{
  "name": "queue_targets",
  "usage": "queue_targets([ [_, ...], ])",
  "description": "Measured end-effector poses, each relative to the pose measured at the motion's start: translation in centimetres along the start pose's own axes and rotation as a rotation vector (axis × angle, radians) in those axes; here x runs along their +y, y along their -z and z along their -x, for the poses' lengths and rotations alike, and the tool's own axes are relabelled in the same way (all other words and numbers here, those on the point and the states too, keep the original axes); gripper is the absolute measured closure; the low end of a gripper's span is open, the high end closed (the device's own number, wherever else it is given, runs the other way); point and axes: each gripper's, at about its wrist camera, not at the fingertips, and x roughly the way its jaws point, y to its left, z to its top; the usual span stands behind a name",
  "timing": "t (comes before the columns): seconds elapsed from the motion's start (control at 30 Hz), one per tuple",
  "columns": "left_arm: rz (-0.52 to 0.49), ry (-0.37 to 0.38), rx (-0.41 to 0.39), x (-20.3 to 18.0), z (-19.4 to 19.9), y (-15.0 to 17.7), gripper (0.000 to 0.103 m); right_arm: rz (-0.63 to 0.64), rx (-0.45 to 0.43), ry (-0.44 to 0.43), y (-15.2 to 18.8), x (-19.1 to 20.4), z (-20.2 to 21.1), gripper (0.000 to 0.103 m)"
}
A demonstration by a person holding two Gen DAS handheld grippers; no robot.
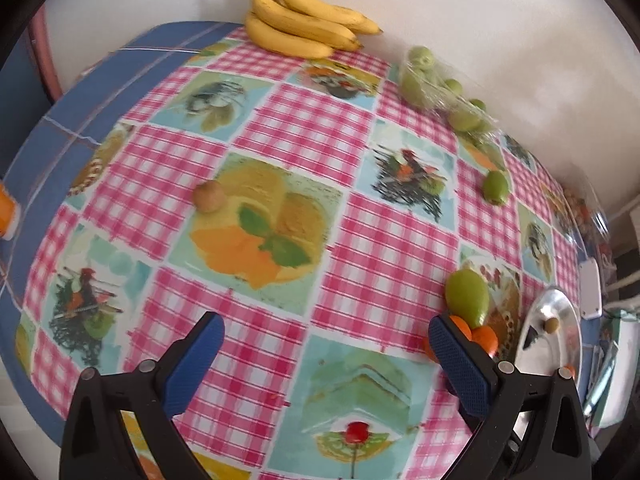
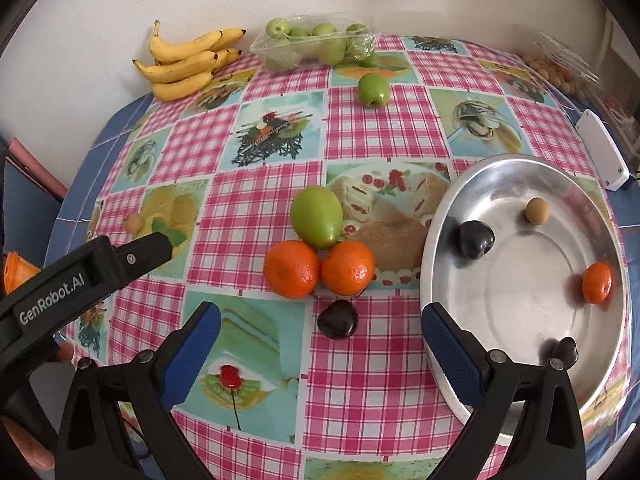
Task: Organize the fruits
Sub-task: 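Move both open tools back from the bowl toward the tangerines and dark plum, then grasp the dark plum with the right tool while the left tool grasps a tangerine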
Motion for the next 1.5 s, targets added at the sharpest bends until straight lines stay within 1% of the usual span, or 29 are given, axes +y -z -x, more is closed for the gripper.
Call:
queue_targets([
  [0.03,-0.006,0.008,0.005,-0.2,-0.1,0.0,0.0,-0.002,0.003,-0.001,0.0,-0.1,-0.1,0.007],
  [0.1,-0.024,0.007,0.002,-0.8,-0.2,0.1,0.0,-0.007,0.014,-0.003,0.0,-0.2,-0.4,0.019],
  [0.17,-0.043,0.007,0.002,-1.1,-0.2,0.0,0.0,-0.007,0.023,0.003,0.1,-0.3,-0.7,0.024],
  [0.27,-0.056,0.015,0.018,-1.5,-0.5,0.1,0.0,-0.01,0.035,0.003,0.2,-0.4,-1.0,0.038],
  [0.3,-0.056,0.02,0.026,-1.7,-0.8,0.1,0.0,-0.01,0.038,0.004,0.2,-0.4,-1.1,0.041],
  [0.37,-0.056,0.034,0.04,-2.0,-1.1,0.2,0.0,-0.009,0.05,0.005,0.2,-0.4,-1.5,0.042],
  [0.43,-0.063,0.053,0.056,-2.5,-1.5,0.4,0.0,-0.01,0.065,0.006,0.2,-0.4,-2.0,0.046],
  [0.5,-0.076,0.053,0.062,-2.9,-1.9,0.6,0.001,-0.008,0.077,0.009,0.3,-0.5,-2.3,0.052],
  [0.73,-0.154,0.055,0.065,-4.7,-2.7,1.2,0.002,0.005,0.118,0.022,0.4,-0.3,-3.6,0.061],
  [0.83,-0.166,0.069,0.066,-5.2,-3.0,1.2,0.01,0.008,0.126,0.022,0.5,-0.2,-3.7,0.064],
  [0.9,-0.168,0.083,0.078,-5.4,-3.3,1.2,0.014,0.009,0.129,0.031,0.5,-0.2,-3.8,0.069],
  [1.03,-0.173,0.115,0.098,-5.9,-3.9,1.4,0.026,0.002,0.132,0.032,0.5,-0.4,-3.8,0.075],
  [1.07,-0.178,0.121,0.1,-6.1,-4.0,1.4,0.03,-0.002,0.134,0.028,0.6,-0.6,-3.7,0.075],
  [1.13,-0.182,0.131,0.105,-6.4,-4.1,1.5,0.034,-0.005,0.136,0.025,0.6,-0.7,-3.7,0.076],
  [1.2,-0.185,0.141,0.109,-6.6,-4.3,1.6,0.037,-0.007,0.135,0.023,0.5,-0.6,-3.7,0.076],
  [1.3,-0.182,0.158,0.113,-6.9,-4.4,1.6,0.044,-0.008,0.136,0.016,0.6,-0.7,-3.6,0.076],
  [1.37,-0.182,0.177,0.116,-7.0,-4.4,1.6,0.055,-0.012,0.134,0.014,0.7,-0.7,-3.5,0.076],
  [1.4,-0.181,0.19,0.118,-7.1,-4.4,1.6,0.058,-0.015,0.132,0.011,0.6,-0.8,-3.4,0.076],
  [1.47,-0.179,0.213,0.124,-7.2,-4.2,1.7,0.069,-0.022,0.127,0.012,0.6,-0.8,-3.3,0.076],
  [1.5,-0.182,0.219,0.124,-7.3,-4.2,1.7,0.07,-0.024,0.126,0.013,0.6,-0.9,-3.2,0.076],
])
